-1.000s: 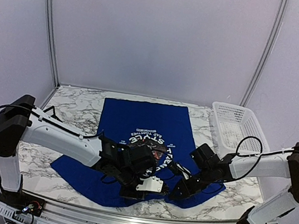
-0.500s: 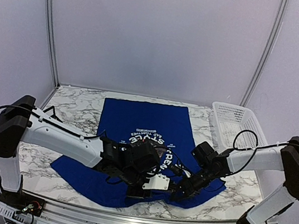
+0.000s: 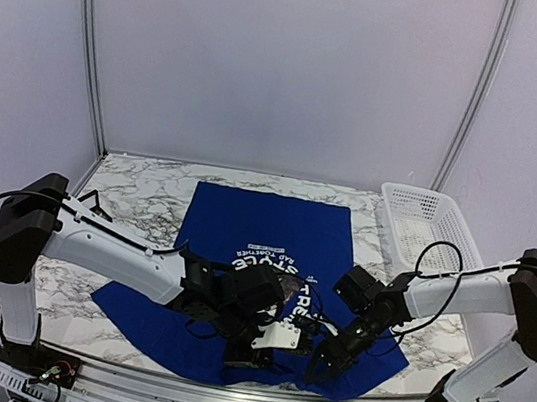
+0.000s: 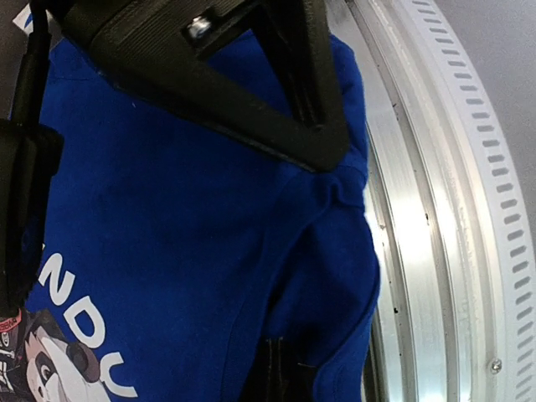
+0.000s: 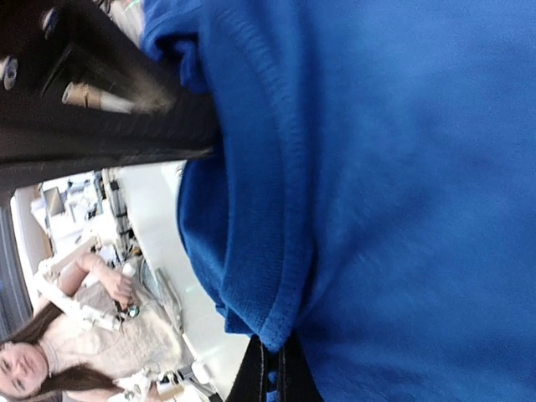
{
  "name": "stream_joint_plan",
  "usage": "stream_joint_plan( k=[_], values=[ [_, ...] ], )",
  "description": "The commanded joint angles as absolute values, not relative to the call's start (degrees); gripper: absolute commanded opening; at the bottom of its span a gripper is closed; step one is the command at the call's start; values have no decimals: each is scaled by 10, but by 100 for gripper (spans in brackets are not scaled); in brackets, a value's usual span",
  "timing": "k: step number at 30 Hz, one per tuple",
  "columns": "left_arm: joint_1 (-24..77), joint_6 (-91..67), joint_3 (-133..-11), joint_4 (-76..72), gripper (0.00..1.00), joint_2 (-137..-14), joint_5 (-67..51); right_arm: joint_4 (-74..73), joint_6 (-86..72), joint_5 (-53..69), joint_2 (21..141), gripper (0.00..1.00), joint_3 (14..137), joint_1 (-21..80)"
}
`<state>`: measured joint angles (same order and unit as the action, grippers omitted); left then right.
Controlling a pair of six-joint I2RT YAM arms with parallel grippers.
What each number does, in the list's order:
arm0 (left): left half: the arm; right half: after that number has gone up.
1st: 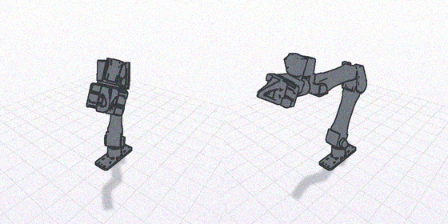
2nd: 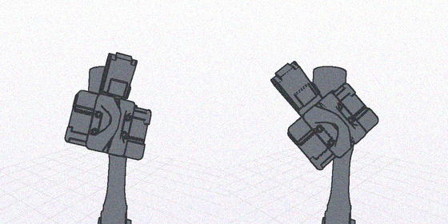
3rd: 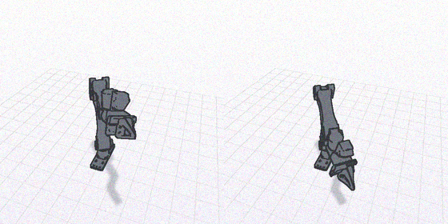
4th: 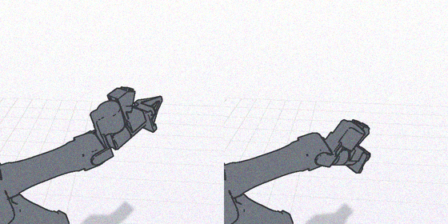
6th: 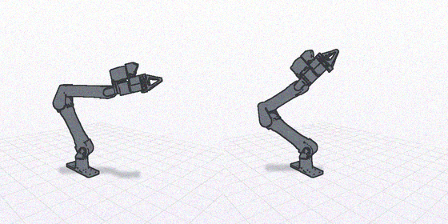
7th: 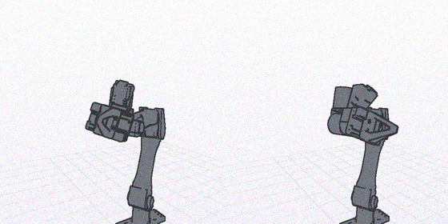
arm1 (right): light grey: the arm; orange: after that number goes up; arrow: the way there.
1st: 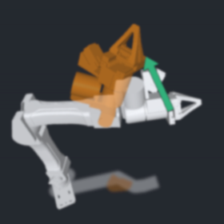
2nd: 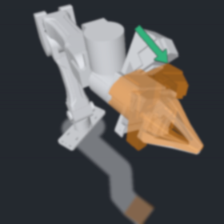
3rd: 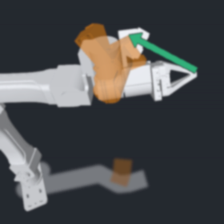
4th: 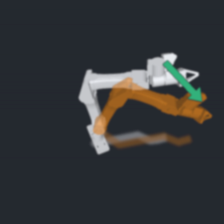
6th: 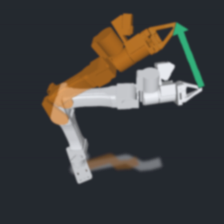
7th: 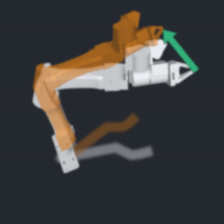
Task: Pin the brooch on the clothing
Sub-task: Smooth out the flattened clothing at the center of the board.
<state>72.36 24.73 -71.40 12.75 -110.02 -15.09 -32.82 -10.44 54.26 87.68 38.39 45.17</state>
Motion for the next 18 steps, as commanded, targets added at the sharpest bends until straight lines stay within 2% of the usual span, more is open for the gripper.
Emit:
stream_joint_plan(
  k=[1,2,6,10,12,14,18],
  values=[
    [701,217,-714,115,0,-1119,-181,-343,-95,482,890,0,409,408],
    [692,209,-719,111,0,-1122,-180,-340,-94,474,898,0,412,397],
    [661,195,-734,108,0,-1140,-164,-322,-85,438,936,15,436,379],
    [644,196,-738,108,0,-1139,-126,-313,-86,396,965,19,454,365],
    [643,201,-737,108,6,-1126,-118,-315,-85,381,971,22,462,363],
    [643,205,-734,108,18,-1109,-128,-319,-82,373,969,25,467,362],
    [671,228,-725,109,31,-1067,-149,-330,-86,358,950,26,474,362]
  ],
)
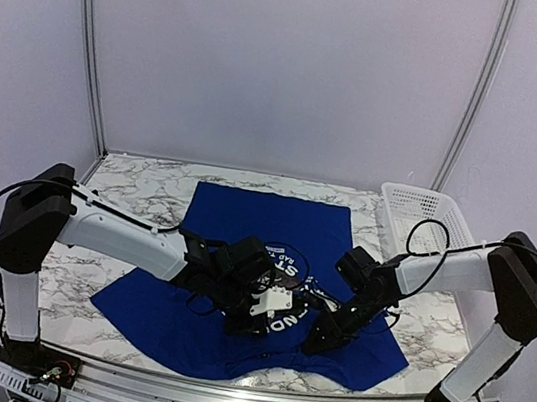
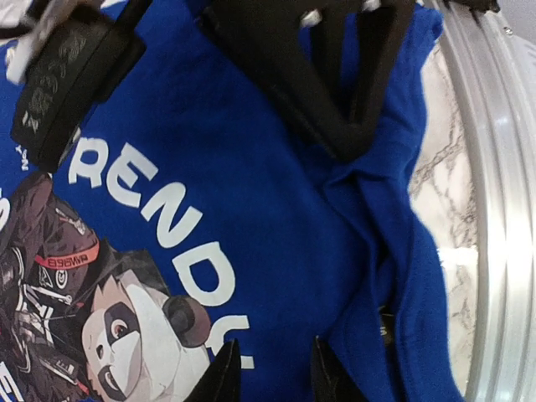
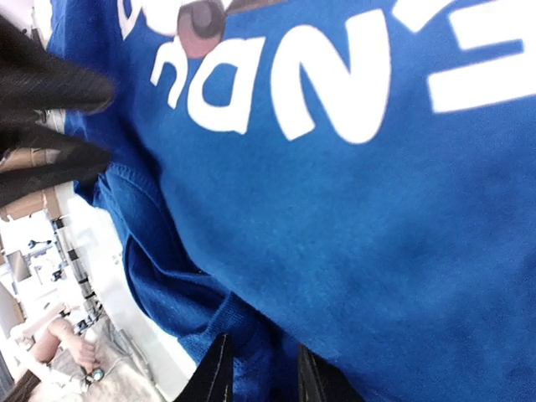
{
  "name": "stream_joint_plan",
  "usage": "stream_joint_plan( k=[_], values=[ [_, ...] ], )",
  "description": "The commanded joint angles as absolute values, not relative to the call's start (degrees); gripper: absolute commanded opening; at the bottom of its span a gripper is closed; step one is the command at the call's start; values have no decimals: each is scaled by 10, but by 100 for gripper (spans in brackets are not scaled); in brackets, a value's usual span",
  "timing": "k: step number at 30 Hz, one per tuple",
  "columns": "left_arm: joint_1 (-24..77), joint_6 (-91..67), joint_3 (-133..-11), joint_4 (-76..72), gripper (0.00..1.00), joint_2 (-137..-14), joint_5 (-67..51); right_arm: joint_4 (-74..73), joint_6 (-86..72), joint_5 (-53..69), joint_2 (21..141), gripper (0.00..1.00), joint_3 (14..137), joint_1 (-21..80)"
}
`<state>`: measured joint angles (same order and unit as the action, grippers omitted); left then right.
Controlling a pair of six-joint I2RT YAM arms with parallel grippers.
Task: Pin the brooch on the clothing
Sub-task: Smooth out the flattened clothing at the center of the board.
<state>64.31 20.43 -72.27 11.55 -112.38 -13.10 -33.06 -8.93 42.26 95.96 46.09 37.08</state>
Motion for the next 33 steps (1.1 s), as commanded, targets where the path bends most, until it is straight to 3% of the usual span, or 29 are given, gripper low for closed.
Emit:
stream_joint_plan(
  k=[1,6,17,26,29,33],
  values=[
    [686,243,-723,109,34,-1061,-149,-332,-87,357,948,27,476,362],
    [741,295,-745,125,40,-1082,-140,-331,-85,342,950,27,487,360],
    [750,328,-808,151,38,-1162,-6,-315,-86,356,950,27,476,359],
    [748,326,-811,160,37,-1190,-46,-309,-87,352,950,26,468,359],
    [748,326,-812,161,34,-1197,-38,-311,-86,351,949,25,468,359],
    [746,317,-813,161,17,-1192,-31,-316,-86,346,943,25,471,359]
  ],
)
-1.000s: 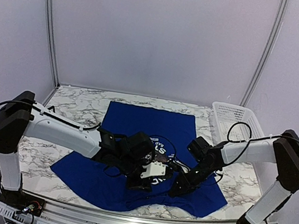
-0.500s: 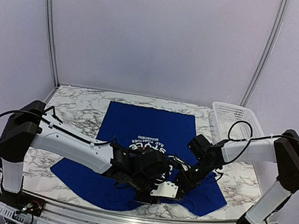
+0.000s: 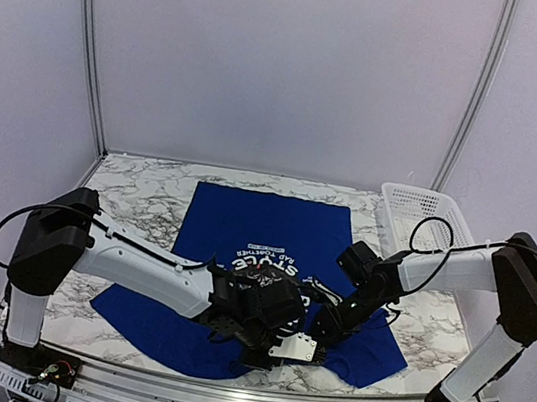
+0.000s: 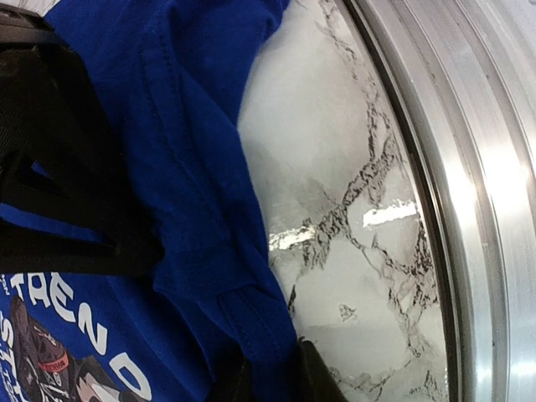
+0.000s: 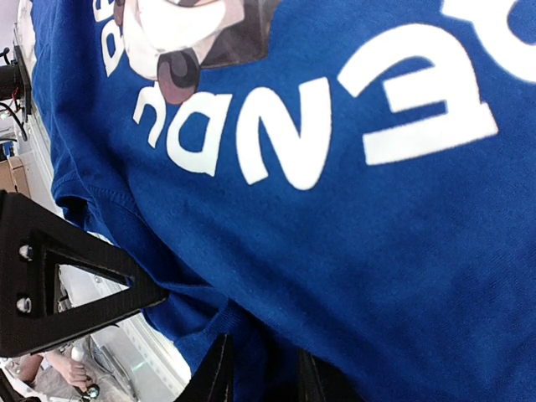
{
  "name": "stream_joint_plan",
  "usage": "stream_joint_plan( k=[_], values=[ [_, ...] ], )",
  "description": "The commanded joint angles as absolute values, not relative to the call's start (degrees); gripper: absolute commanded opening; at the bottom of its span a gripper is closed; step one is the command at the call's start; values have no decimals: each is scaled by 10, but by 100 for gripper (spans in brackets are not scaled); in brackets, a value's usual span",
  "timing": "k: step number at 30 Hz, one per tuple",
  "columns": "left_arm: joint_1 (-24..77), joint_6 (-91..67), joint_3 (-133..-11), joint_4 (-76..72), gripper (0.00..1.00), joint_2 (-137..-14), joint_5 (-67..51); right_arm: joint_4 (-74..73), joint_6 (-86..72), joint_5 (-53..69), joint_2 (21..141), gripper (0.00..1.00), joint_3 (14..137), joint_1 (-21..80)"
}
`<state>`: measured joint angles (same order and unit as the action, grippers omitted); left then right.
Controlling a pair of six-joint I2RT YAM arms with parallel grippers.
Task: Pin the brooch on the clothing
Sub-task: Smooth out the flattened clothing at the center of the board.
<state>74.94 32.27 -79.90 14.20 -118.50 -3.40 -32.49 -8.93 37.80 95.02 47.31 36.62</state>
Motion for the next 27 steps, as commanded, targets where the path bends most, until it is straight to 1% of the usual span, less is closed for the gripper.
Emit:
stream_joint_plan(
  k=[1,2,3,6,10,12,17,20,27],
  values=[
    [746,311,-813,161,8,-1187,-35,-318,-85,342,941,26,474,359],
    [746,306,-811,161,1,-1180,-45,-322,-85,337,938,26,477,359],
    [746,300,-807,161,0,-1173,-59,-328,-83,331,935,26,485,358],
    [745,285,-792,162,0,-1154,-110,-340,-81,313,920,27,507,359],
    [734,265,-774,165,0,-1128,-176,-342,-84,283,898,30,527,356],
    [726,261,-766,167,0,-1118,-214,-327,-95,247,899,31,524,353],
    [719,273,-770,191,0,-1122,-288,-292,-104,151,954,30,524,351],
    [719,284,-784,223,0,-1135,-320,-278,-104,103,991,29,547,347],
    [719,296,-808,260,0,-1161,-326,-255,-92,17,1057,29,617,336]
  ],
)
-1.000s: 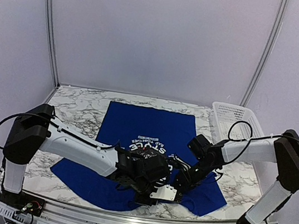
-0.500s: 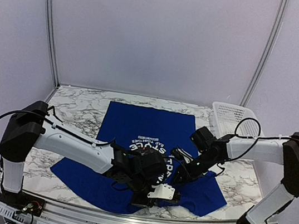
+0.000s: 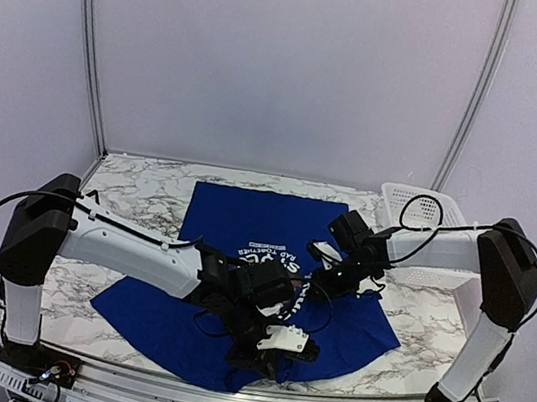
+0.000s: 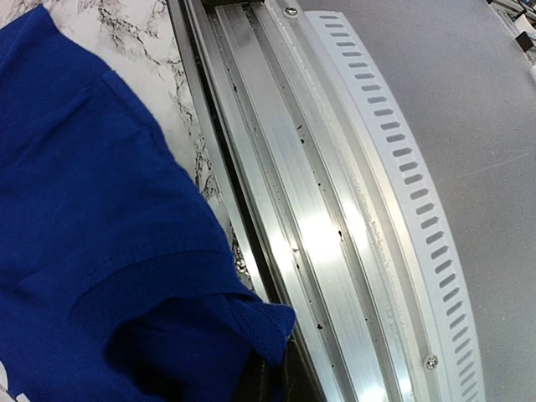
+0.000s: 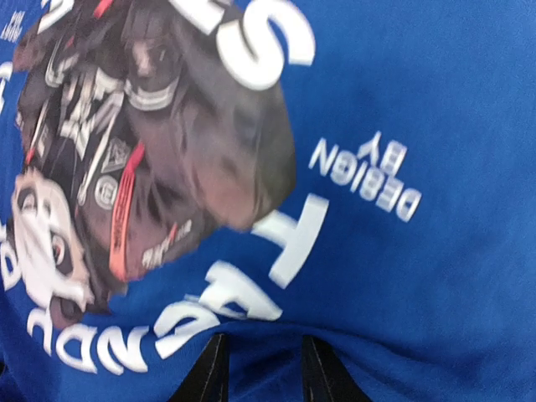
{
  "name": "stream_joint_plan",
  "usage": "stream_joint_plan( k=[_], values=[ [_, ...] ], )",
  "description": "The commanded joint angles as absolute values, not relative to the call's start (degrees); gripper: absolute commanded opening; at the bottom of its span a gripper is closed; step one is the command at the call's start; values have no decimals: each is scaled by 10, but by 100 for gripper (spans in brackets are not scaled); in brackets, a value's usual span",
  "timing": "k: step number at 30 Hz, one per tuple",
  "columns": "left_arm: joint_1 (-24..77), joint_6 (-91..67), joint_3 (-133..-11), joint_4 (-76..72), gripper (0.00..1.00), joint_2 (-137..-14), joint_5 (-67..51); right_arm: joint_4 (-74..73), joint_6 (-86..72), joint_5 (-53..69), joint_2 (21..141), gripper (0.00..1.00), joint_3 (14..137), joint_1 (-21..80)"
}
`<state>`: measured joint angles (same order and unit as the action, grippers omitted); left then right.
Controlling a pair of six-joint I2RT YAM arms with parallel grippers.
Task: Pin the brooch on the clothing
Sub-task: Smooth out the flattened clothing at the center of the board.
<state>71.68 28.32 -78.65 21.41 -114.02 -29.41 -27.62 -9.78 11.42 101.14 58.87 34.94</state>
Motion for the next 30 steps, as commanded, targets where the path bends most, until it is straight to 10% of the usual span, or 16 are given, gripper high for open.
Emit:
stream_joint_plan(
  k=[1,4,14,20,30],
  values=[
    [719,298,-813,264,0,-1166,-326,-255,-90,12,1066,29,627,335],
    [719,297,-819,271,1,-1177,-309,-261,-83,16,1084,29,649,335],
    [707,300,-816,282,55,-1117,-273,-283,-56,91,1005,31,683,334],
    [639,246,-821,256,59,-1074,-289,-334,-95,7,910,31,652,335],
    [475,31,-853,168,53,-1171,48,-360,-223,-54,771,0,448,334]
  ],
)
